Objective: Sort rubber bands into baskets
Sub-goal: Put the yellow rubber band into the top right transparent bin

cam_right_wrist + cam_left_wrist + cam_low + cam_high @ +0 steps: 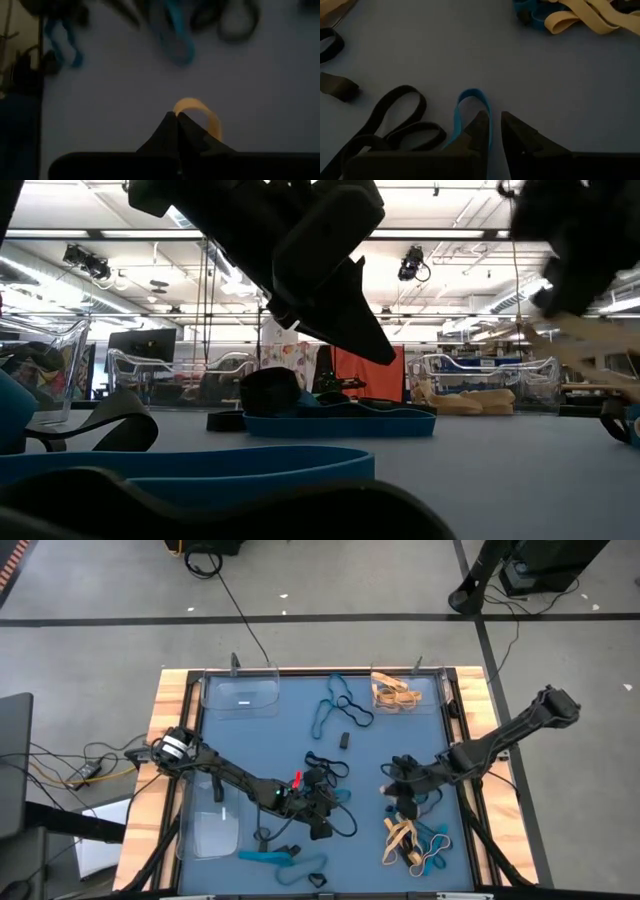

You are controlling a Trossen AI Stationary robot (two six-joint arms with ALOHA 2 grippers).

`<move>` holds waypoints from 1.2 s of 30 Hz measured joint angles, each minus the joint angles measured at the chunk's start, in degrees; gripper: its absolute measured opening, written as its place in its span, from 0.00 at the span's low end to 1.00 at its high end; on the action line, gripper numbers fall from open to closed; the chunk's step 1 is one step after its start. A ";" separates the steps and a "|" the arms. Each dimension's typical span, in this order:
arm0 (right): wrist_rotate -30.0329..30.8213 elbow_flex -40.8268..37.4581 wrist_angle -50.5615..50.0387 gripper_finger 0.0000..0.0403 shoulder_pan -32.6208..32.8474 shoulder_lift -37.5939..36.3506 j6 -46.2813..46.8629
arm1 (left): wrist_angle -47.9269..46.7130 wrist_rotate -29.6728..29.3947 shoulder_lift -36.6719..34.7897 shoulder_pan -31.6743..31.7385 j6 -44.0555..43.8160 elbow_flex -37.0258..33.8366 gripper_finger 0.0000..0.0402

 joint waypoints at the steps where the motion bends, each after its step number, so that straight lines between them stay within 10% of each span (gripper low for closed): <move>1: 1.61 1.67 -1.36 0.01 -0.62 0.00 -2.04 | -0.03 -0.01 0.00 0.00 -0.70 0.00 0.13; 13: 19.81 20.59 -24.64 0.01 -15.23 -0.48 -21.46 | -6.12 -0.47 -3.25 -0.09 -2.93 0.09 0.13; 36: 18.08 24.75 -20.72 0.01 -61.18 2.54 -42.73 | -6.00 -0.94 -3.45 -0.84 -4.00 0.11 0.13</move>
